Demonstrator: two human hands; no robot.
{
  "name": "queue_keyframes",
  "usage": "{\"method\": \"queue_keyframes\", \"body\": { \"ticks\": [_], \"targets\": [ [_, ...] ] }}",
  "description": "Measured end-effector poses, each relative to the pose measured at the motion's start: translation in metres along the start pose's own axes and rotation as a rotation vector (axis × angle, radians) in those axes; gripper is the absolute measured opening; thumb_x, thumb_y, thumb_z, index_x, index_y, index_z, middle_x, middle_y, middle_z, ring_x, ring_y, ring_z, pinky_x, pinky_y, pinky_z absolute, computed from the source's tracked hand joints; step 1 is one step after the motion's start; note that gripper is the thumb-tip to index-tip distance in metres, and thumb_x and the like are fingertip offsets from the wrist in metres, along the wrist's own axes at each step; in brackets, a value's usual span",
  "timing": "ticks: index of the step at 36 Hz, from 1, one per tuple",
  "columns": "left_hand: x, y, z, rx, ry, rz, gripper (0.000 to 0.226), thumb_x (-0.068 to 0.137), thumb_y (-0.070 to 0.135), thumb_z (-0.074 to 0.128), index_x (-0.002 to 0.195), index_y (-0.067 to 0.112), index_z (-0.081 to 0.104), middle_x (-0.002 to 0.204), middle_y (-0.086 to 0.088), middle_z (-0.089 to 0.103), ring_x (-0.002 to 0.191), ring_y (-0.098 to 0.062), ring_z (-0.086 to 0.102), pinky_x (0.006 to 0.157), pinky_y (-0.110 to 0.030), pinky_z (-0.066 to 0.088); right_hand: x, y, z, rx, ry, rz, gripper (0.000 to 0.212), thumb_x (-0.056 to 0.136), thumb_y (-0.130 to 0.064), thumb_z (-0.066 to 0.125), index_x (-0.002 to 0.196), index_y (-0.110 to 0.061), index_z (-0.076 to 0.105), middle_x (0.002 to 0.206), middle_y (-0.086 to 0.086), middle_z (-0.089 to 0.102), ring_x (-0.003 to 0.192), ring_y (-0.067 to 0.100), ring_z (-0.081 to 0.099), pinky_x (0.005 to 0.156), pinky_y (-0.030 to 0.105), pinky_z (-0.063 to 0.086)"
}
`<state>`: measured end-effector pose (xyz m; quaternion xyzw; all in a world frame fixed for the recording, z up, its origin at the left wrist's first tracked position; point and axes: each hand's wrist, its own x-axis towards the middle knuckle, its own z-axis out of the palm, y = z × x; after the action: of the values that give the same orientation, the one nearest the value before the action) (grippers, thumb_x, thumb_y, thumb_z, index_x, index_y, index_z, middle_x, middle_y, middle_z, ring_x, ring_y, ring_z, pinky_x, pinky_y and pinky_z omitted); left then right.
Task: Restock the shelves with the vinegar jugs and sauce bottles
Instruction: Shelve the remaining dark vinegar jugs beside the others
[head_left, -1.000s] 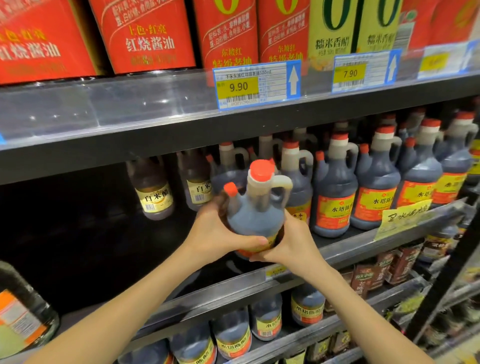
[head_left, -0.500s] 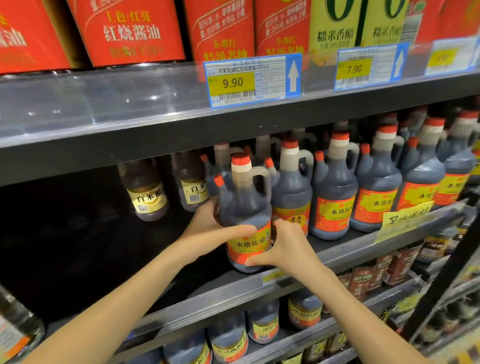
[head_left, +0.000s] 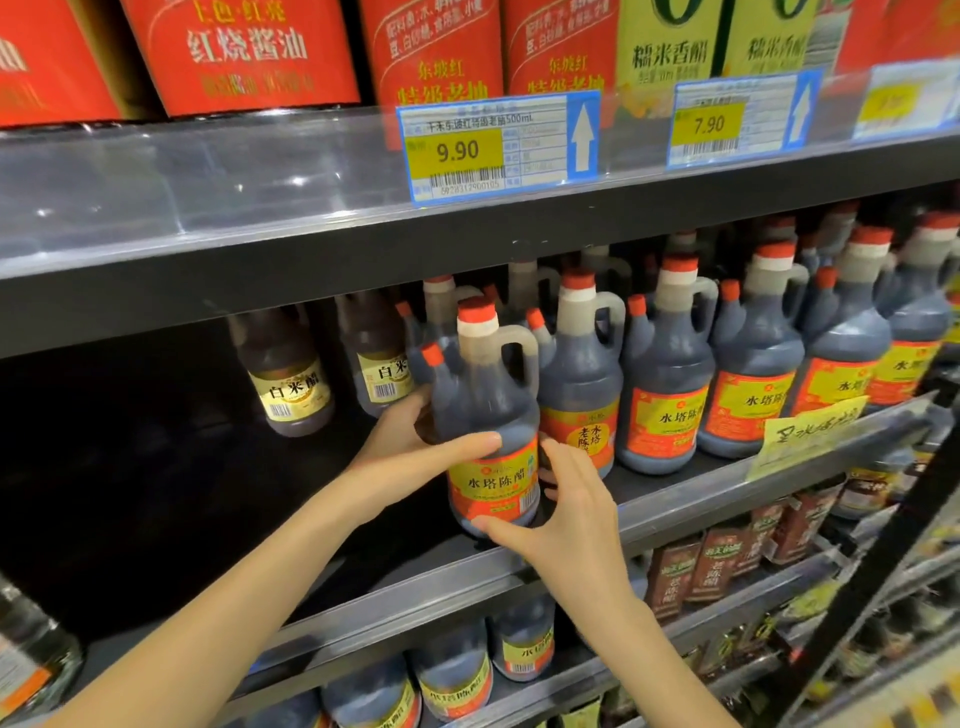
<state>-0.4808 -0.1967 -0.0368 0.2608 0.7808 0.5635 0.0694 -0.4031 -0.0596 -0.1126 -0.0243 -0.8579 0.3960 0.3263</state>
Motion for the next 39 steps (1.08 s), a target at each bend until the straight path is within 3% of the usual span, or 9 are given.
{"method": "queue_keyframes", "body": {
  "ticks": [4,10,14,18,21,27,34,39],
  "targets": [
    [-0.001,-0.001,-0.002,0.090,0.059,0.049,0.031,0.076,0.019,0.076,0.098,0.030,0.059,0.093,0.015,0.067,0.084,0.004,0.063,0.072,-0.006,0.049,0.000,-0.001,0.006,-0.042,0.023,0.033,0.082,0.056,-0.047,0.085,0.122,-0.009,0.054,0.108,0.003,0.057,0.100,0.018,0.058,0.078,0.033,0.053],
    [-0.002,-0.002,0.001,-0.045,0.050,0.072,0.042,0.060,0.029,0.075,0.099,0.031,0.061,0.092,0.030,0.069,0.092,0.008,0.065,0.072,-0.009,0.050,0.010,0.001,0.009,-0.235,0.063,0.010,0.065,0.048,-0.047,0.088,0.090,-0.005,0.062,0.080,0.007,0.062,0.072,0.029,0.064,0.056,0.033,0.045],
    [0.004,-0.004,0.000,-0.022,0.084,0.062,0.047,0.057,0.036,0.078,0.100,0.033,0.061,0.095,0.029,0.069,0.095,0.009,0.063,0.075,-0.011,0.050,0.019,-0.005,0.000,-0.287,0.014,0.031,0.062,0.054,-0.052,0.084,0.082,-0.005,0.055,0.080,0.010,0.062,0.075,0.033,0.062,0.057,0.032,0.034],
    [0.011,-0.008,0.000,-0.029,0.153,0.032,0.057,0.050,0.040,0.081,0.101,0.036,0.056,0.097,0.023,0.068,0.091,0.014,0.062,0.080,-0.020,0.052,0.034,-0.019,-0.010,-0.390,-0.129,0.065,0.061,0.064,-0.060,0.075,0.087,-0.008,0.052,0.096,0.010,0.066,0.094,0.028,0.062,0.064,0.029,0.033],
    [0.014,-0.008,-0.001,-0.009,0.170,0.040,0.063,0.046,0.045,0.081,0.102,0.039,0.053,0.102,0.022,0.065,0.092,0.014,0.060,0.080,-0.018,0.050,0.043,-0.023,-0.013,-0.474,-0.206,0.048,0.061,0.066,-0.061,0.073,0.089,-0.007,0.055,0.097,0.009,0.067,0.096,0.027,0.063,0.064,0.028,0.032],
    [0.017,-0.013,-0.002,0.003,0.184,0.063,0.060,0.047,0.046,0.081,0.100,0.039,0.054,0.102,0.020,0.065,0.090,0.014,0.060,0.080,-0.029,0.055,0.053,-0.027,-0.017,-0.571,-0.302,-0.006,0.061,0.068,-0.059,0.072,0.095,-0.006,0.059,0.101,0.009,0.066,0.099,0.027,0.062,0.065,0.028,0.032],
    [0.025,-0.016,-0.004,0.000,0.197,0.081,0.052,0.054,0.037,0.080,0.099,0.034,0.055,0.102,0.015,0.065,0.091,0.011,0.062,0.076,-0.020,0.054,0.059,-0.022,-0.008,-0.571,-0.294,-0.008,0.052,0.078,-0.047,0.069,0.106,-0.005,0.059,0.107,0.009,0.065,0.102,0.027,0.061,0.067,0.027,0.033],
    [0.024,-0.017,-0.001,0.011,0.214,0.123,0.047,0.066,0.019,0.081,0.099,0.035,0.052,0.101,0.017,0.063,0.087,0.016,0.061,0.069,-0.007,0.048,0.060,-0.019,-0.005,-0.555,-0.270,0.015,0.055,0.074,-0.050,0.072,0.104,-0.006,0.059,0.105,0.009,0.066,0.100,0.028,0.062,0.067,0.028,0.034]
  ]
}}
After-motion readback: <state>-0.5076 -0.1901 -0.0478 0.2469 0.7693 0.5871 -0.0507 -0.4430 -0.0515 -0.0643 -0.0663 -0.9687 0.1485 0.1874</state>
